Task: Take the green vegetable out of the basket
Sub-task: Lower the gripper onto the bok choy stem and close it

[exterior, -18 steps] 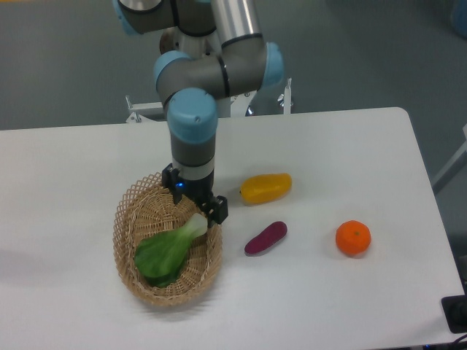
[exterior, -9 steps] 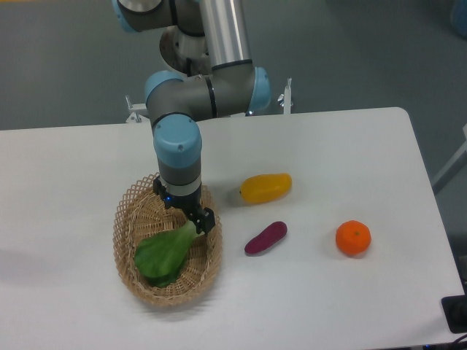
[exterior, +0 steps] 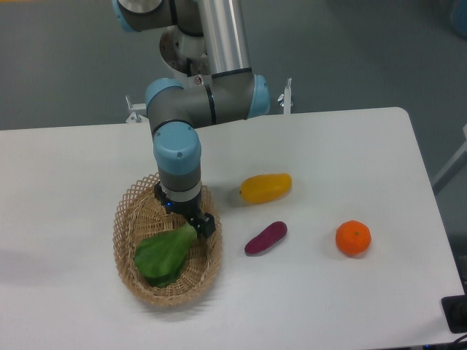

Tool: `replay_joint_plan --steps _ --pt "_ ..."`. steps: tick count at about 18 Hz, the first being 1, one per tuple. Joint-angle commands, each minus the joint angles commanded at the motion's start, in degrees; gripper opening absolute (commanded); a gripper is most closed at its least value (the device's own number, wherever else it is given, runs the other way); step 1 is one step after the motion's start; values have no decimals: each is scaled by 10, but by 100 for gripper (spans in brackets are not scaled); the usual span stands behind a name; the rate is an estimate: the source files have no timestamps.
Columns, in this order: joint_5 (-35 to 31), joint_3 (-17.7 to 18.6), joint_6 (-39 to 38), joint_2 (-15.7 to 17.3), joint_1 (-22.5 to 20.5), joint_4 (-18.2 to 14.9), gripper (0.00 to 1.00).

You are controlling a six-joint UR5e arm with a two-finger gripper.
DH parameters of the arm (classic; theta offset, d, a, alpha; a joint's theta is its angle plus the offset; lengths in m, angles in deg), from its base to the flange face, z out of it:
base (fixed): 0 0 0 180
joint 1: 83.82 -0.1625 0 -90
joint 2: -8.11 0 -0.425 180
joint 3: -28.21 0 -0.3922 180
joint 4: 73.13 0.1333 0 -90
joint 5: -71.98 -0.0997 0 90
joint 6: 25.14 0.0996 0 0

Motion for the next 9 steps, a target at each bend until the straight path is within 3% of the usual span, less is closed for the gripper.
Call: replay_joint_plan --steps 4,9 --pt "-1 -2 -3 -1 0 0 73" --pt "-1 -3 -1 0 0 0 54"
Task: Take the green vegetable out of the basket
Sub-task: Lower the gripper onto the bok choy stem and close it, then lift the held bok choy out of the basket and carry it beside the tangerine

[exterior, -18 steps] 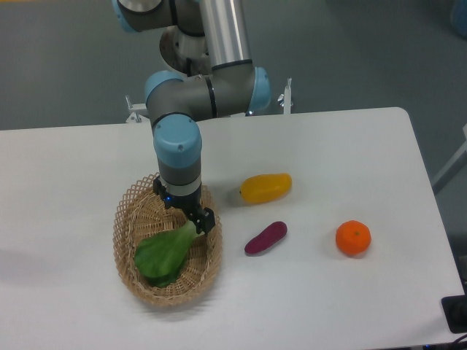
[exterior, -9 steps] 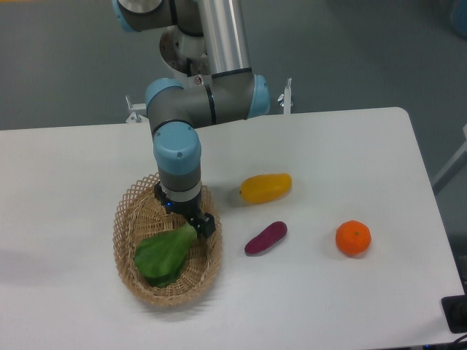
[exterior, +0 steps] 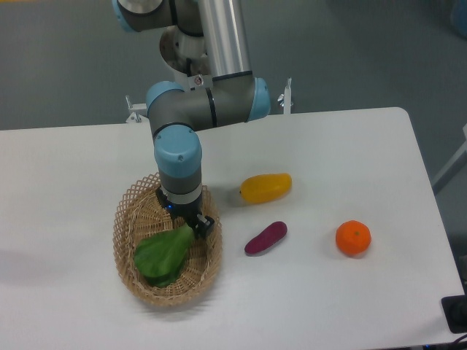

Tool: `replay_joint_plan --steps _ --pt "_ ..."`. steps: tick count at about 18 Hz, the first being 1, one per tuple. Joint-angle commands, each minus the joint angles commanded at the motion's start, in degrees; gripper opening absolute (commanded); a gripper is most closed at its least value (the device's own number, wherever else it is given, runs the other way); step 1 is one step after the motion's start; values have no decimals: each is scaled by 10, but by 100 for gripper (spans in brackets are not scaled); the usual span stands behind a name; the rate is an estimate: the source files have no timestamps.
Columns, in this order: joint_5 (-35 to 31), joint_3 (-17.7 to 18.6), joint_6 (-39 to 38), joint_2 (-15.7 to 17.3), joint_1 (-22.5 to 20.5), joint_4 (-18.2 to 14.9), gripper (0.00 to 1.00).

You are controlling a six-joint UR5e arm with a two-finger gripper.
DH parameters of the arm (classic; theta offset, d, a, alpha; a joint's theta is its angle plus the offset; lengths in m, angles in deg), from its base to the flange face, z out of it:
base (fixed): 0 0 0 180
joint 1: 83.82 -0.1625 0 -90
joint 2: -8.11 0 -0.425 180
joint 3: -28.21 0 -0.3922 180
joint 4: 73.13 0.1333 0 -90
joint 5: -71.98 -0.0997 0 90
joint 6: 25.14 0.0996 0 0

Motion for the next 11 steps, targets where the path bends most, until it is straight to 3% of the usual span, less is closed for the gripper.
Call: replay_joint_plan --steps 6,11 --pt "1 -5 -1 5 -1 -1 34" --pt "1 -9 1 10 -4 -3 32"
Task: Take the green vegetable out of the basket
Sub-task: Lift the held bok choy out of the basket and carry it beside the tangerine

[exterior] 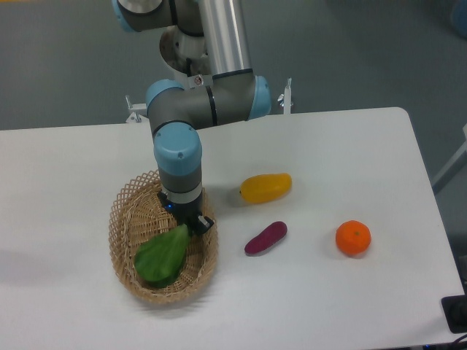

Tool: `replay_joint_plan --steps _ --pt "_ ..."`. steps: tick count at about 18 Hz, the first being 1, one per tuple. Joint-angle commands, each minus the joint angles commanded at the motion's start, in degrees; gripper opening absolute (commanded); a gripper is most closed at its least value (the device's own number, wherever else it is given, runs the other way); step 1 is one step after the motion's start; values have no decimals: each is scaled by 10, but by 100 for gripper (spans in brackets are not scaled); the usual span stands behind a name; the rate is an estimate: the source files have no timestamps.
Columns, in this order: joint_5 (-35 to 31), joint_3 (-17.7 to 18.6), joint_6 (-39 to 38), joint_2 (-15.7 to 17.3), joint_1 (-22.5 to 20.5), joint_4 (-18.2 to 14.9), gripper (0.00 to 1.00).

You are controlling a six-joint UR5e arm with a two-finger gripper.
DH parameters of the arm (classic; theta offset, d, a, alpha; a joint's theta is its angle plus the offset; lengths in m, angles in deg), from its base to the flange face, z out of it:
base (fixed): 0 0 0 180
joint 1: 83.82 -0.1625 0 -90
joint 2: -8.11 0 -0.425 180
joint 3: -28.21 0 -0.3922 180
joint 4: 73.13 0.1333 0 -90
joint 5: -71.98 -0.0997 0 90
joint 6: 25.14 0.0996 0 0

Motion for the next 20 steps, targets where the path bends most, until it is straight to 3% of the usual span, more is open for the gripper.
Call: replay_joint_plan --steps 4,6,10,18,20 --pt "5 -17 4 24 -15 -5 31" --pt "17 -41 4 36 -24 -16 31" --pt "47 -57 4 60 -57 -41 31" --pt "73 -119 8 62 -128 -43 31" --pt "85 -121 52 62 -154 -46 31"
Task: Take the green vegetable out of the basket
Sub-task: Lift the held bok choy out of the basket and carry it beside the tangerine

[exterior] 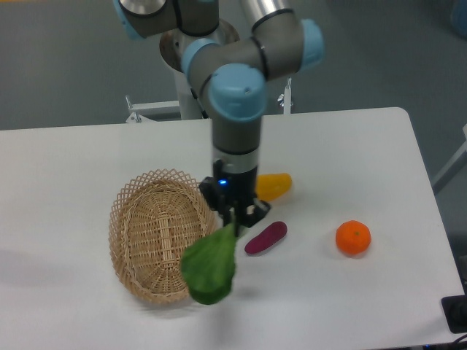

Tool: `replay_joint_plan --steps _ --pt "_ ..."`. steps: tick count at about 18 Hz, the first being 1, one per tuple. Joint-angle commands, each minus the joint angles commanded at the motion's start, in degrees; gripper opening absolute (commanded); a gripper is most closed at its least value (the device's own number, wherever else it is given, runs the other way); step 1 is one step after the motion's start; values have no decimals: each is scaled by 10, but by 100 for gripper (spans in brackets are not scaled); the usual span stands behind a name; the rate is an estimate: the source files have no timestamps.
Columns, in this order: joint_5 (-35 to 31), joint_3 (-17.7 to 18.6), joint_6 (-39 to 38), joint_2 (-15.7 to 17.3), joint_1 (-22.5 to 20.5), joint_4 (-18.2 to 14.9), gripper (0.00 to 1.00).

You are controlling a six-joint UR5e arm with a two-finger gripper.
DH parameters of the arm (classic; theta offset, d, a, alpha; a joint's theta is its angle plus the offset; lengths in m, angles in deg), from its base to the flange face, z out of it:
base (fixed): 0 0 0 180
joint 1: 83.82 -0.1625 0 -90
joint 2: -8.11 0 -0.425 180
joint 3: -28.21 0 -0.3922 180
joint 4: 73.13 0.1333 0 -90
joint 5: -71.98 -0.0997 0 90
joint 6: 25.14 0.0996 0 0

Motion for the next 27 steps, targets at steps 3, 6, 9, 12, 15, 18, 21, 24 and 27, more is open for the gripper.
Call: replay_joint_plan --steps 3,6,9,12,15,18,21,24,27 --pt "4 0 54 0 -35 -14 31" --pt "4 -2 106 1 -68 -27 31" --pt "4 -1 143 1 -91 -29 31" --pt "4 -2 171 0 -109 -29 31" --pt "4 -4 172 0 -111 -29 31" --pt "4 -4 172 0 -109 -29 31" --pt "4 -5 172 -2 -106 -28 31" --pt "4 -3 171 -2 -106 -28 31" --pt "5 -4 171 -2 -106 -27 31"
